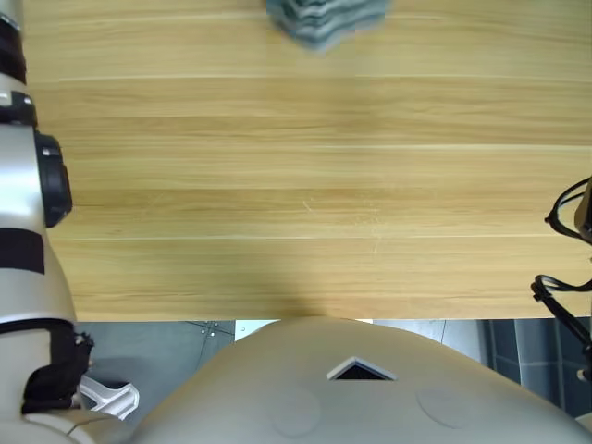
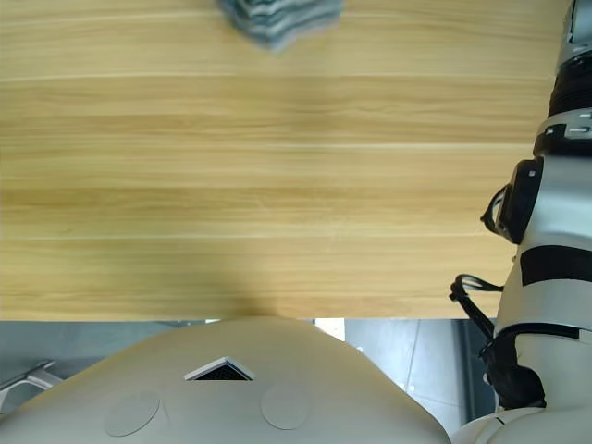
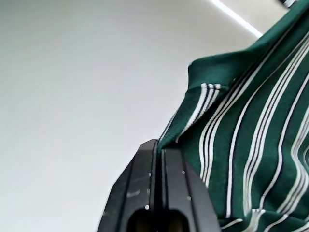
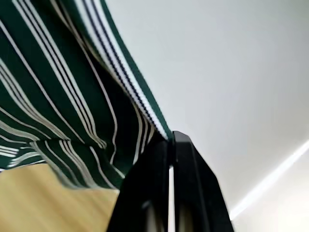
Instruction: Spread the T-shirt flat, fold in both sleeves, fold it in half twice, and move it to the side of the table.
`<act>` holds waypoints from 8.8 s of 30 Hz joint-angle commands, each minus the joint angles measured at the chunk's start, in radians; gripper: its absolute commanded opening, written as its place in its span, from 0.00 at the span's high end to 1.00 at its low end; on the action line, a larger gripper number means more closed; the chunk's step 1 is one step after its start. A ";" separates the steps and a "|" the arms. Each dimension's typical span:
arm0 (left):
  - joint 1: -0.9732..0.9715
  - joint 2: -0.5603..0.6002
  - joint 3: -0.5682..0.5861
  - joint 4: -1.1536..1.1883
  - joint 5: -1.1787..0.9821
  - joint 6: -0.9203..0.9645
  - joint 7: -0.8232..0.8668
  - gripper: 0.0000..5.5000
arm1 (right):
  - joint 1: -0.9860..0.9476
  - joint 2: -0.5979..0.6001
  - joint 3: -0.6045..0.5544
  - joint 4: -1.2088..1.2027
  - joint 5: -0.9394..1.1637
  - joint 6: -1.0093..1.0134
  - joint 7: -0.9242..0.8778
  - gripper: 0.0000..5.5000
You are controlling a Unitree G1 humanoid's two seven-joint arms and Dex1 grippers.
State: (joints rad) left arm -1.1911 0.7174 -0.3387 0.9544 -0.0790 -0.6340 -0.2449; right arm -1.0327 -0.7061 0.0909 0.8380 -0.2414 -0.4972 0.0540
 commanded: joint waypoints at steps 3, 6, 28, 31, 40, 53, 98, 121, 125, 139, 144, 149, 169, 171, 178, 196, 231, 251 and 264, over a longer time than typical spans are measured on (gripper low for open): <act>0.513 0.003 -0.042 0.200 0.252 -0.329 0.146 1.00 | 0.474 0.008 0.037 0.236 -0.083 -0.295 -0.141 1.00; 0.684 -0.067 -0.043 0.180 0.264 -0.432 0.077 1.00 | 0.600 0.057 0.108 0.221 -0.073 -0.355 0.059 1.00; 1.288 0.150 -0.122 -0.509 0.262 -0.320 -0.411 1.00 | 1.210 -0.179 0.169 -0.404 0.340 -0.132 0.957 0.71; 1.300 0.165 -0.110 -0.490 0.276 -0.313 -0.420 1.00 | 1.274 -0.190 0.163 -0.484 0.379 -0.123 0.980 0.64; 1.315 0.183 -0.024 -0.520 0.238 -0.332 -0.400 1.00 | 1.336 -0.185 0.046 -0.686 0.535 -0.085 0.998 0.41; 1.348 0.195 -0.002 -0.710 -0.043 -0.279 -0.556 0.74 | 1.235 -0.109 0.021 -0.706 0.453 -0.024 0.950 0.03; 0.950 0.085 -0.002 0.023 0.584 -0.343 -0.251 1.00 | 0.790 0.009 0.216 -0.094 -0.246 -0.144 0.405 1.00; 0.862 0.073 -0.108 0.035 0.620 -0.361 -0.093 1.00 | 0.920 -0.101 0.217 -0.215 -0.175 -0.027 0.443 1.00; 0.842 0.082 -0.062 -0.005 0.554 -0.339 -0.114 1.00 | 0.901 -0.092 0.218 -0.157 -0.188 -0.039 0.390 1.00; 1.051 0.249 0.002 -0.296 0.519 -0.278 -0.245 0.61 | 0.969 -0.084 0.160 -0.260 -0.125 -0.006 0.352 1.00; 1.098 0.236 -0.014 -0.371 0.621 -0.235 -0.187 0.51 | 0.983 -0.080 0.158 -0.289 -0.128 0.012 0.348 1.00; 1.090 0.230 -0.024 -0.373 0.667 -0.250 -0.130 0.56 | 0.987 -0.075 0.162 -0.306 -0.132 0.020 0.346 1.00; 0.945 0.153 -0.104 -0.171 0.754 -0.275 -0.016 0.94 | 1.008 -0.064 0.176 -0.339 -0.144 0.032 0.332 1.00; 0.955 0.163 -0.109 -0.166 0.737 -0.273 -0.044 0.87 | 1.011 -0.064 0.175 -0.346 -0.144 0.036 0.333 1.00; 0.976 0.201 -0.114 -0.158 0.751 -0.227 -0.040 0.70 | 1.018 -0.060 0.171 -0.349 -0.148 0.035 0.330 1.00; 1.137 0.271 -0.125 -0.359 0.520 -0.209 -0.249 0.33 | 1.034 -0.064 0.159 -0.355 -0.144 0.030 0.329 1.00; 1.034 0.175 -0.162 -0.268 0.731 -0.212 -0.077 0.67 | 1.067 -0.072 0.155 -0.436 -0.149 0.061 0.351 1.00; 1.014 0.159 -0.121 -0.213 0.610 -0.301 -0.073 1.00 | 1.051 -0.065 0.160 -0.417 -0.148 0.051 0.353 1.00; 1.028 0.145 -0.045 -0.302 0.614 -0.311 -0.006 1.00 | 1.052 -0.061 0.162 -0.413 -0.148 0.043 0.350 1.00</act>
State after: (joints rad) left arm -0.1580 0.8684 -0.3890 0.6534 0.4998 -0.9634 -0.2688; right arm 0.0031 -0.7707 0.2355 0.4064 -0.3734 -0.4661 0.3764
